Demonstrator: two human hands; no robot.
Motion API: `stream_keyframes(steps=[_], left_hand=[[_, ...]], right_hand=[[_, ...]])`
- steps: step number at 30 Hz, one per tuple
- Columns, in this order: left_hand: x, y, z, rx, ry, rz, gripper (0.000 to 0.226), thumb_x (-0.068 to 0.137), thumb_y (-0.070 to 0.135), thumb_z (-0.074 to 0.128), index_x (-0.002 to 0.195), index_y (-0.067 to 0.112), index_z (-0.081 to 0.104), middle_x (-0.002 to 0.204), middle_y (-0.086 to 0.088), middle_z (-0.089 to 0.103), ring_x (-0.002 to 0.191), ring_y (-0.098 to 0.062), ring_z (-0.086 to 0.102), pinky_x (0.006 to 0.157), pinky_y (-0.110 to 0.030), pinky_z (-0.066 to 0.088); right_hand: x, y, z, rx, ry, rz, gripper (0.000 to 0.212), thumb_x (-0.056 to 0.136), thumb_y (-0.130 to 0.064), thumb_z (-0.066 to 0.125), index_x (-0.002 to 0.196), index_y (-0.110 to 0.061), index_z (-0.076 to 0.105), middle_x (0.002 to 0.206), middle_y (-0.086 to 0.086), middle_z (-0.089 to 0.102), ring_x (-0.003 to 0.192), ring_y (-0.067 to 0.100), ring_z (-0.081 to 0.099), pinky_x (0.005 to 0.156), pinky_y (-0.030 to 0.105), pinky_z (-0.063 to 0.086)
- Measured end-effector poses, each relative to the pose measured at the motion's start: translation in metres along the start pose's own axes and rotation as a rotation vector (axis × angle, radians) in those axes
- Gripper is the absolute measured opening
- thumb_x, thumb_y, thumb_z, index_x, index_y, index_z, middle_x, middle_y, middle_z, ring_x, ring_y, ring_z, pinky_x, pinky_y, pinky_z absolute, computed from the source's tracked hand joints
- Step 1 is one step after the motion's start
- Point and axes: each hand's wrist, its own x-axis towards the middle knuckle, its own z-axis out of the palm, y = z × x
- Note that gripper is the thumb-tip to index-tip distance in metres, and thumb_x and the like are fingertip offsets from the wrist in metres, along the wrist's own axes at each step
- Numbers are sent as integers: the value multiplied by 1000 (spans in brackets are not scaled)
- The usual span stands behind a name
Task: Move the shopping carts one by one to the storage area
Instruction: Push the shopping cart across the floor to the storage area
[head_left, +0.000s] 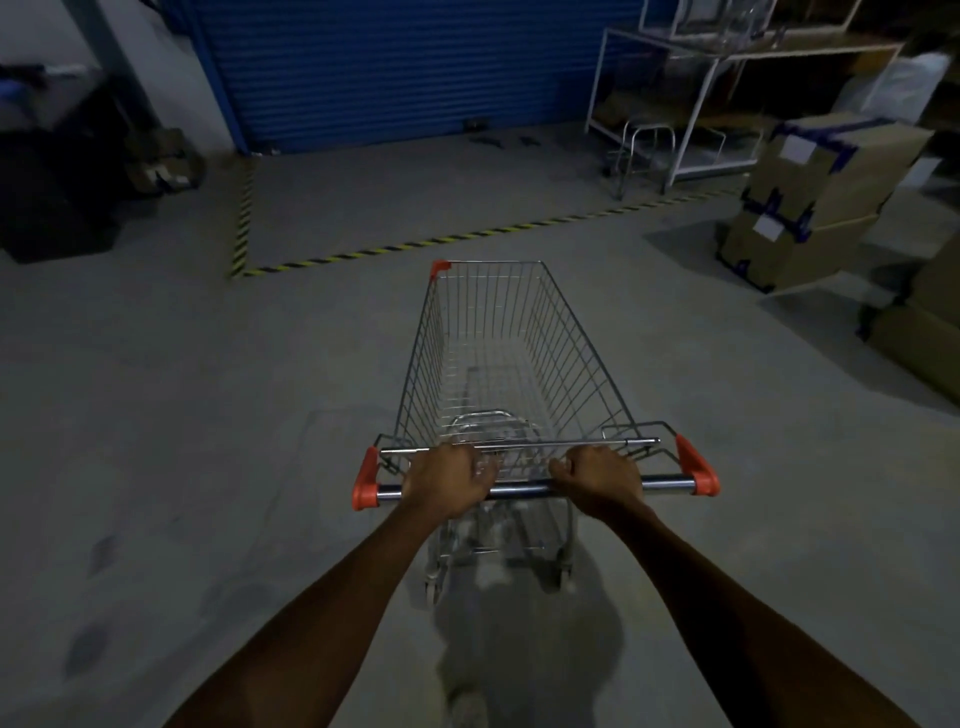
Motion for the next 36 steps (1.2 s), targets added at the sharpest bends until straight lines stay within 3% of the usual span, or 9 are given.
stream_keyframes(steps=[3,7,12,16,18,23,30,36], left_hand=[[67,-10,-3,14,-34,27,44,91,59,45,67,22,51,69,2,60,75,-22,65,63,-29,41],[144,-18,-7,36,-10,82,44,94,56,47,68,21,55,74,-3,67,74,-22,64,63,-29,37],[256,-18,-5,-42,24,102,46,85,60,32,64,22,49,69,-2,65,71,-24,65,64,-30,47],[353,-8,-2,-43,61,89,42,85,58,35,65,24,49,75,-5,69,75,-26,66,62,-29,42],[401,-1,-1,-45,53,69,43,84,59,34,65,24,49,75,-5,69,76,-27,66,63,-30,43],[518,24,-3,-40,2,45,54,82,64,28,72,21,59,73,-1,66,74,-24,65,64,-31,48],[655,56,-1,69,-1,14,40,96,52,41,74,22,55,79,-1,66,77,-22,64,65,-29,40],[787,71,4,57,1,14,38,95,51,44,70,23,52,73,1,63,72,-21,64,61,-28,41]], right_hand=[[59,0,-14,-68,-60,-25,39,102,-48,39,99,-19,64,103,7,66,90,22,59,73,31,40],[130,8,-16,-55,65,43,49,99,-57,38,95,-18,67,100,7,69,95,26,65,71,33,38],[235,29,-29,-33,136,44,53,100,-59,34,87,-19,66,79,1,60,72,19,58,67,30,39],[329,55,-47,-49,182,27,54,101,-57,33,86,-17,66,81,4,63,73,22,61,67,30,42],[377,69,-59,-32,177,26,54,100,-58,34,85,-16,66,84,6,66,78,25,64,71,33,47],[487,107,-94,-24,109,27,53,101,-57,33,85,-17,64,77,2,59,80,22,65,67,31,37],[623,158,-129,-73,78,35,52,101,-55,33,99,-15,66,100,10,69,93,28,66,71,34,38],[743,196,-154,-66,108,41,51,102,-53,34,98,-13,65,94,9,67,88,26,64,69,31,36]])
